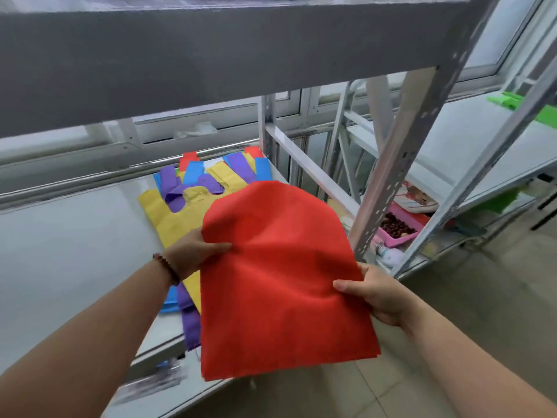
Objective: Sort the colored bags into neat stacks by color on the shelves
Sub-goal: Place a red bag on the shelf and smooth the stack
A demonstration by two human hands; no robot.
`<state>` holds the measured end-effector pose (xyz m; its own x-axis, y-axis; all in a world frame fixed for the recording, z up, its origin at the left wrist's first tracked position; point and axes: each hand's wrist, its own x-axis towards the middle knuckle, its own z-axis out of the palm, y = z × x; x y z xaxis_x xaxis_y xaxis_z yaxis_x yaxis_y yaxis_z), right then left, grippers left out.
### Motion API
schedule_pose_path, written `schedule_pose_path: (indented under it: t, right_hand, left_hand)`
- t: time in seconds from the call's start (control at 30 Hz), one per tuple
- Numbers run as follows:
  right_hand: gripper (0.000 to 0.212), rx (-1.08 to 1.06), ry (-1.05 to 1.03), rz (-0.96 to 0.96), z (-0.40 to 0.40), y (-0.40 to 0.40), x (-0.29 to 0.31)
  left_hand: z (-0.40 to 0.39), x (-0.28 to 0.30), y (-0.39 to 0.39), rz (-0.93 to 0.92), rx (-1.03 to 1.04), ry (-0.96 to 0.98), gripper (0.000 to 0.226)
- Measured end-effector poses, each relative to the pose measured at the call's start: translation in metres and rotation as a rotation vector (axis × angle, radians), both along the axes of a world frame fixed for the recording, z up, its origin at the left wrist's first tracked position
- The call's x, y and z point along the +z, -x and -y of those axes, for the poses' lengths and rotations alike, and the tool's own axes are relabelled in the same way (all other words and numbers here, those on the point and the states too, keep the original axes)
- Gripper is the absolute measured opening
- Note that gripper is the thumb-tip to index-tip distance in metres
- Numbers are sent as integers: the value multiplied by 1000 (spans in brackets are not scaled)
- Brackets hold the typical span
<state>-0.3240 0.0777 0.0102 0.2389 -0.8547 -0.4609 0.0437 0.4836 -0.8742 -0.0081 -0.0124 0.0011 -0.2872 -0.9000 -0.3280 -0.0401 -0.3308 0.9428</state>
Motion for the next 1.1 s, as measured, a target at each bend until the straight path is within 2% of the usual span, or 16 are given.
schedule_pose_path:
  t: [0.07, 0.1, 0.13, 0.27, 0.37, 0.47, 0.53, 0.63, 0.7, 0.9, 1.1]
  right_hand:
    - [39, -22, 96, -56, -7, 11, 14]
    - [27, -40, 137, -92, -11, 17, 22]
    - [25, -54, 172, -129, -15, 26, 29]
    - [27, -87, 310, -240, -36, 72, 54]
    - [28, -183, 357, -230, -61, 119, 67]
    - [31, -304, 407, -164, -95, 173, 73]
    - [47, -382, 417, -174, -120, 208, 75]
    - [37, -488, 438, -206, -155, 260, 78]
    - [25, -545, 430, -252, -176, 296, 77]
    - [32, -666, 454, -385, -219, 396, 81]
    - [36, -746, 461, -421, -215, 478, 88]
  left_hand:
    - [0, 10, 11, -3, -15, 56, 68]
    - [0, 14, 19, 4, -15, 85, 65]
    - [-1, 20, 29, 5, -15, 116, 58]
    - [-9, 48, 81, 38, -49, 239, 50]
    - [-17, 67, 132, 37, -100, 318, 32]
    - [-32, 85, 198, 31, -182, 382, 26]
    - [-42, 92, 246, 26, -244, 422, 27]
    - [-55, 101, 317, 29, -312, 475, 34]
    - [-61, 100, 363, 22, -360, 460, 31]
    - [-69, 104, 492, 0, -487, 443, 28]
    - [-54, 122, 600, -17, -521, 487, 35]
